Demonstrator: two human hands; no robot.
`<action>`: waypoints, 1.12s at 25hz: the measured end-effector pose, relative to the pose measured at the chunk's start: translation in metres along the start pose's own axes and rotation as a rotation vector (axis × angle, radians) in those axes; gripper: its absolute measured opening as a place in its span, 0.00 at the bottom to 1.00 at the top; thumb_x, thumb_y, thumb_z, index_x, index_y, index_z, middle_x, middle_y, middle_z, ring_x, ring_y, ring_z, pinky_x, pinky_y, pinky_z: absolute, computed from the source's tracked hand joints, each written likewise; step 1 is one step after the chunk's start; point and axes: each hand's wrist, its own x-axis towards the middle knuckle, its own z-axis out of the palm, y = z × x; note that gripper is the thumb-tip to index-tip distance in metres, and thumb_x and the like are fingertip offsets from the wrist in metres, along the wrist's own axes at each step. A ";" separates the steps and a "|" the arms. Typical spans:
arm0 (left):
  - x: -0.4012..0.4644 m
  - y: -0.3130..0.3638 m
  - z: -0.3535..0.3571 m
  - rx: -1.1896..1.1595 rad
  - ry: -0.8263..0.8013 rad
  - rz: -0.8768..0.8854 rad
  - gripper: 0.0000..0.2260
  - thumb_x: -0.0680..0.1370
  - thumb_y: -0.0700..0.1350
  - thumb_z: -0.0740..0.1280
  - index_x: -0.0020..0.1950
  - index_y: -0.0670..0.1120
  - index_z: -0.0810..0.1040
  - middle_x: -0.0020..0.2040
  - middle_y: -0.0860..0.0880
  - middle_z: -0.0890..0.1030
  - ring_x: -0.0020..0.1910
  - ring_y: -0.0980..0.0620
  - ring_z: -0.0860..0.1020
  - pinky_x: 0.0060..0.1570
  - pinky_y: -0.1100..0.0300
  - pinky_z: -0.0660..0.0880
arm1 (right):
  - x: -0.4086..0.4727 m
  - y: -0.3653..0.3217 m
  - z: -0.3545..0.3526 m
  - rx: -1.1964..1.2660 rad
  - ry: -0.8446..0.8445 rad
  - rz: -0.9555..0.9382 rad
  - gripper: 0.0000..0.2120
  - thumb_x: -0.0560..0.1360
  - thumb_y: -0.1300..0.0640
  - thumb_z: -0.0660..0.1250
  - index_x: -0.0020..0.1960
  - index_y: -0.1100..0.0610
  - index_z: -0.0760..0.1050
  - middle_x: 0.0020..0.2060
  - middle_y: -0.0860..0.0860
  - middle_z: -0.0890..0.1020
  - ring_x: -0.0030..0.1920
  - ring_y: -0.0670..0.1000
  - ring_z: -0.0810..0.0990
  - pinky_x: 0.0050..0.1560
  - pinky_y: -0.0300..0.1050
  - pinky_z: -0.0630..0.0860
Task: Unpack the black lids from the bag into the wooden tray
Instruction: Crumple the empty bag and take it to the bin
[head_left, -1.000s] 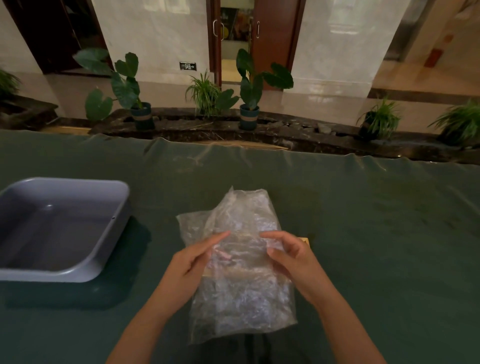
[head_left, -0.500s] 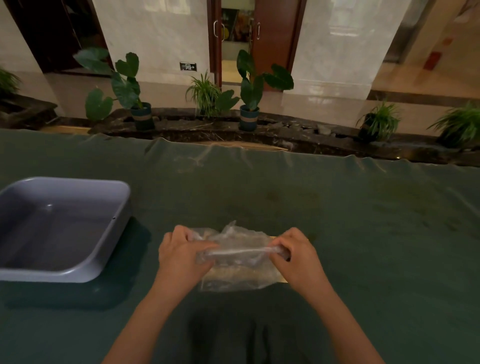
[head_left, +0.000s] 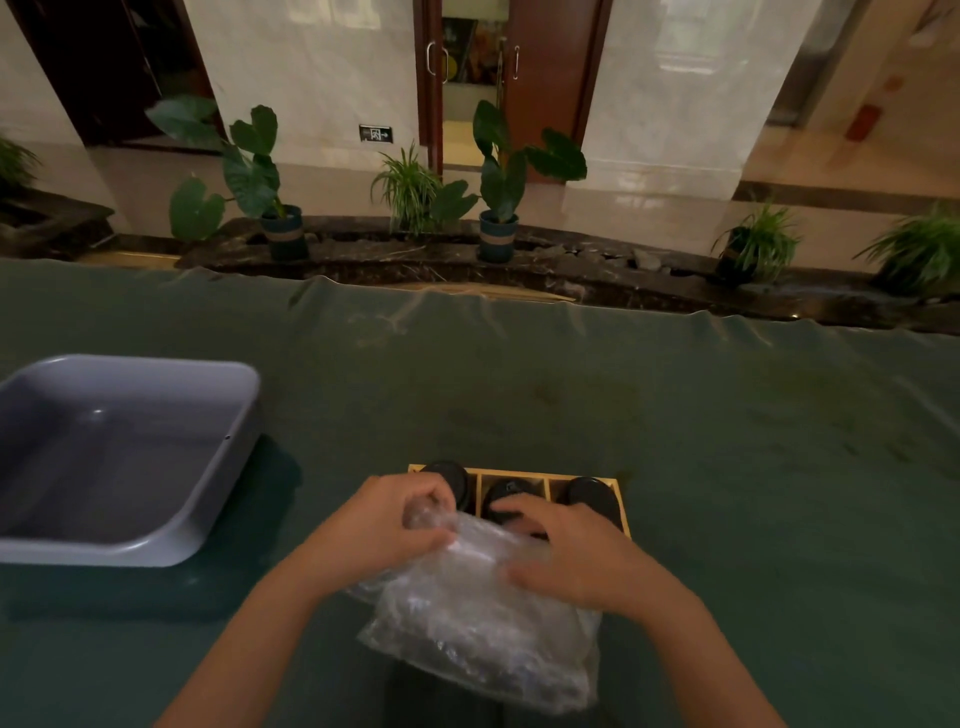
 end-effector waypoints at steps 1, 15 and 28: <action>0.002 0.003 0.000 -0.026 0.012 0.012 0.13 0.69 0.46 0.73 0.47 0.62 0.77 0.46 0.63 0.81 0.45 0.67 0.77 0.50 0.61 0.76 | 0.003 -0.006 0.002 0.063 0.004 -0.044 0.18 0.66 0.48 0.66 0.56 0.41 0.72 0.48 0.43 0.83 0.46 0.43 0.79 0.47 0.44 0.76; -0.018 -0.013 0.060 -1.150 0.410 -0.240 0.36 0.66 0.42 0.74 0.63 0.70 0.60 0.51 0.44 0.82 0.44 0.45 0.84 0.37 0.48 0.81 | 0.007 -0.010 0.036 0.959 0.435 -0.006 0.31 0.73 0.68 0.61 0.61 0.34 0.62 0.49 0.57 0.81 0.50 0.55 0.82 0.53 0.52 0.80; -0.033 -0.010 0.042 -0.528 0.186 0.179 0.08 0.76 0.46 0.62 0.37 0.54 0.73 0.55 0.62 0.77 0.53 0.66 0.74 0.47 0.70 0.73 | 0.010 -0.012 0.032 0.954 0.415 0.062 0.20 0.76 0.68 0.56 0.45 0.45 0.79 0.54 0.51 0.80 0.55 0.53 0.78 0.52 0.47 0.78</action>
